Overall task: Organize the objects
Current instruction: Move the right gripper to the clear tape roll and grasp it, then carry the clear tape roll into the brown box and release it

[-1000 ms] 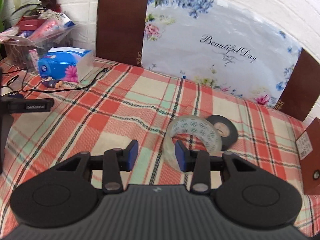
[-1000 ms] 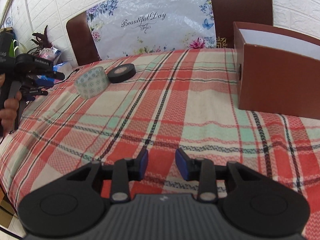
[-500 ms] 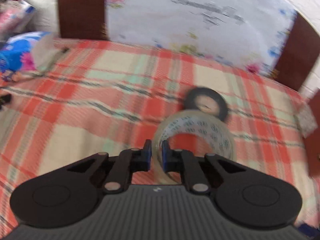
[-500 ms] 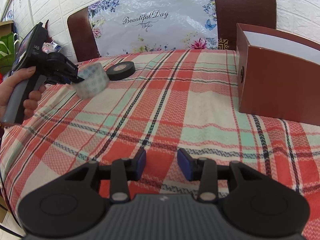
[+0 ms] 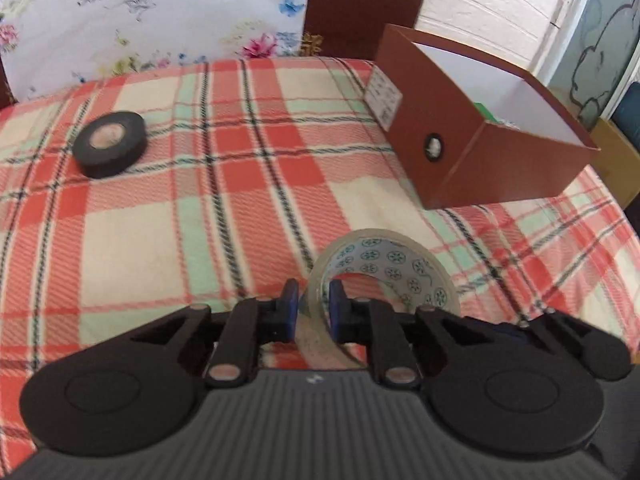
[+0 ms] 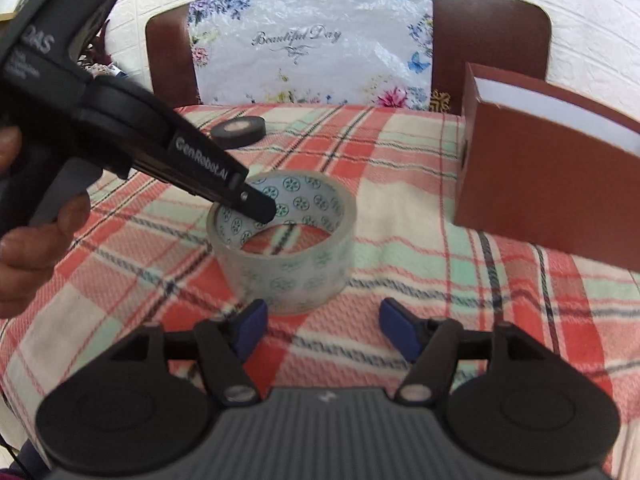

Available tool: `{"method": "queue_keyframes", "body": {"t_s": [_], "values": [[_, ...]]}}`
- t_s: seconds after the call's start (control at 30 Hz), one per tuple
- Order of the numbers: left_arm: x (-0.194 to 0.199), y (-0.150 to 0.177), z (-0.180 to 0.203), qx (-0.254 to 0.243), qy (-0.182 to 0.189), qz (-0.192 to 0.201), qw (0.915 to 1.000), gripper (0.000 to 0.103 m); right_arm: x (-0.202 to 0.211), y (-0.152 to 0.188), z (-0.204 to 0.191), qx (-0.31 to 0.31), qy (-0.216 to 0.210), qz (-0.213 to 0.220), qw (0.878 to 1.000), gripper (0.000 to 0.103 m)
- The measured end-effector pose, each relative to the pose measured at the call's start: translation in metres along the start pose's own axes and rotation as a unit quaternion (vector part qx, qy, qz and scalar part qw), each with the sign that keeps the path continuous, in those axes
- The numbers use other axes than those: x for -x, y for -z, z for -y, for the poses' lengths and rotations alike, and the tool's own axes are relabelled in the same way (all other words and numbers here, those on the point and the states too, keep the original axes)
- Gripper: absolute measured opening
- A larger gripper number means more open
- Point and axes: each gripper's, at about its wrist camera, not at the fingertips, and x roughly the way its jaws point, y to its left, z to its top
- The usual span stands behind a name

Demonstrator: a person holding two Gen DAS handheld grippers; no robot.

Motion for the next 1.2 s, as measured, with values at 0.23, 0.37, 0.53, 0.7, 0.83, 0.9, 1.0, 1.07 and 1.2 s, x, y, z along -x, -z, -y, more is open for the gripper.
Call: {"method": "queue_keyframes", "body": {"t_s": [0.23, 0.37, 0.53, 0.7, 0.83, 0.9, 1.0, 1.07, 1.2], "values": [[0.024, -0.005, 0.006, 0.004, -0.01, 0.032, 0.9994, 0.035, 0.013, 0.004, 0.004, 0.014, -0.013, 0.028, 0.999, 0.081], [0.021, -0.01, 0.014, -0.023, -0.034, 0.032, 0.9987, 0.035, 0.006, -0.005, 0.0, 0.033, -0.017, 0.037, 0.999, 0.084], [-0.005, 0.002, 0.019, -0.046, -0.033, -0.01, 0.9983, 0.015, -0.01, -0.014, -0.005, 0.05, -0.032, 0.042, 0.997, 0.089], [0.017, -0.017, 0.027, -0.031, -0.011, 0.017, 0.9993, 0.015, 0.0, -0.02, -0.004, 0.049, -0.025, 0.066, 0.996, 0.089], [0.044, -0.069, 0.066, -0.075, 0.002, 0.093, 0.9929, 0.014, 0.038, -0.05, 0.015, 0.06, 0.025, 0.154, 0.986, 0.089], [0.041, -0.096, 0.088, -0.1, 0.005, 0.12, 0.9877, 0.014, 0.047, -0.069, 0.035, 0.06, 0.057, 0.186, 0.979, 0.089], [0.019, -0.129, 0.114, -0.122, 0.003, 0.136, 0.9832, 0.014, 0.043, -0.096, 0.074, 0.027, 0.08, 0.191, 0.978, 0.089], [-0.005, -0.146, 0.125, -0.129, -0.003, 0.13, 0.983, 0.014, 0.032, -0.11, 0.1, 0.006, 0.082, 0.176, 0.981, 0.089], [-0.047, -0.169, 0.134, -0.13, -0.012, 0.103, 0.9861, 0.014, 0.0, -0.127, 0.139, -0.007, 0.086, 0.132, 0.988, 0.089]]}}
